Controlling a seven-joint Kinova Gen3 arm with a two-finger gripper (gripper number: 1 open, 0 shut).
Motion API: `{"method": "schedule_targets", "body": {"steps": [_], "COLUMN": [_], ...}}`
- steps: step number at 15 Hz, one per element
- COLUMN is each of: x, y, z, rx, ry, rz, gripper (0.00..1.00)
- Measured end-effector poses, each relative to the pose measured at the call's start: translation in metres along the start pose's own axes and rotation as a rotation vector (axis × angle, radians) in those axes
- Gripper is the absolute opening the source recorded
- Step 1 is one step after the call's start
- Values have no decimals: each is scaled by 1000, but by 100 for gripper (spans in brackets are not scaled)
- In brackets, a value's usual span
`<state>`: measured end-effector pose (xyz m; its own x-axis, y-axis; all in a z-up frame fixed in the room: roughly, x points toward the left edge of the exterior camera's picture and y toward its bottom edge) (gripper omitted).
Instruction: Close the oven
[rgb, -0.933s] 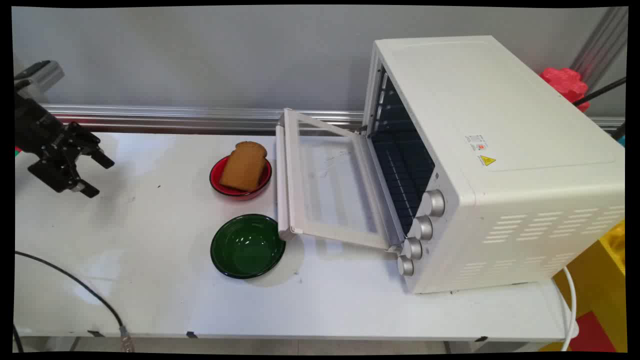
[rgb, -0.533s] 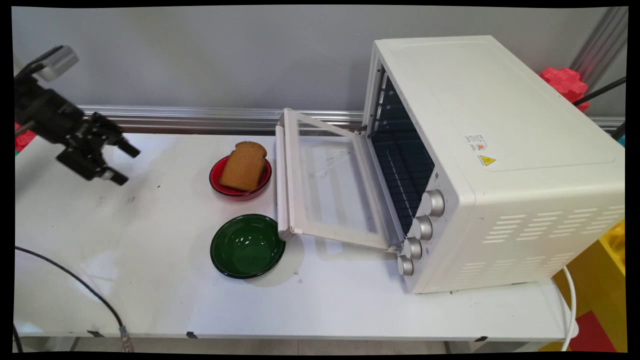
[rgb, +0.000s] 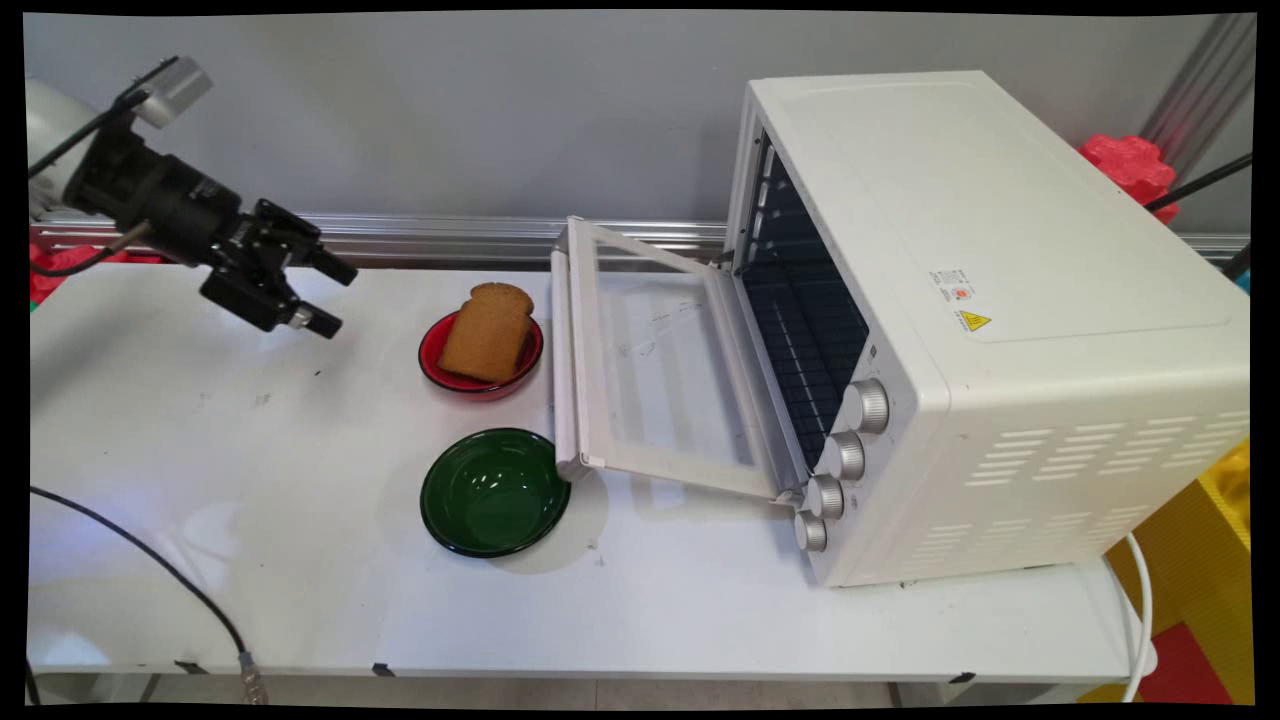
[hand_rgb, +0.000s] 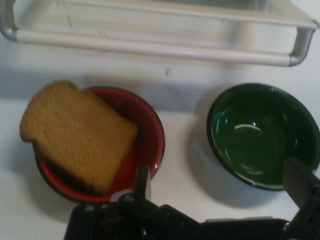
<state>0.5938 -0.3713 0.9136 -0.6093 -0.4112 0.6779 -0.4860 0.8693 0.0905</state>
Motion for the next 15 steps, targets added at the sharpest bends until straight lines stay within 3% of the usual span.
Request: {"method": "schedule_targets", "body": {"steps": [4,5,10,15], "x": [6,6,9,10], "y": [-3,-3,-5,-8], "z": [11,12,23,44], "rx": [11,12,7,-22], "ry": [21,21,20,20], "rz": [22,26,54,73], "gripper": [100,0,0,0]}}
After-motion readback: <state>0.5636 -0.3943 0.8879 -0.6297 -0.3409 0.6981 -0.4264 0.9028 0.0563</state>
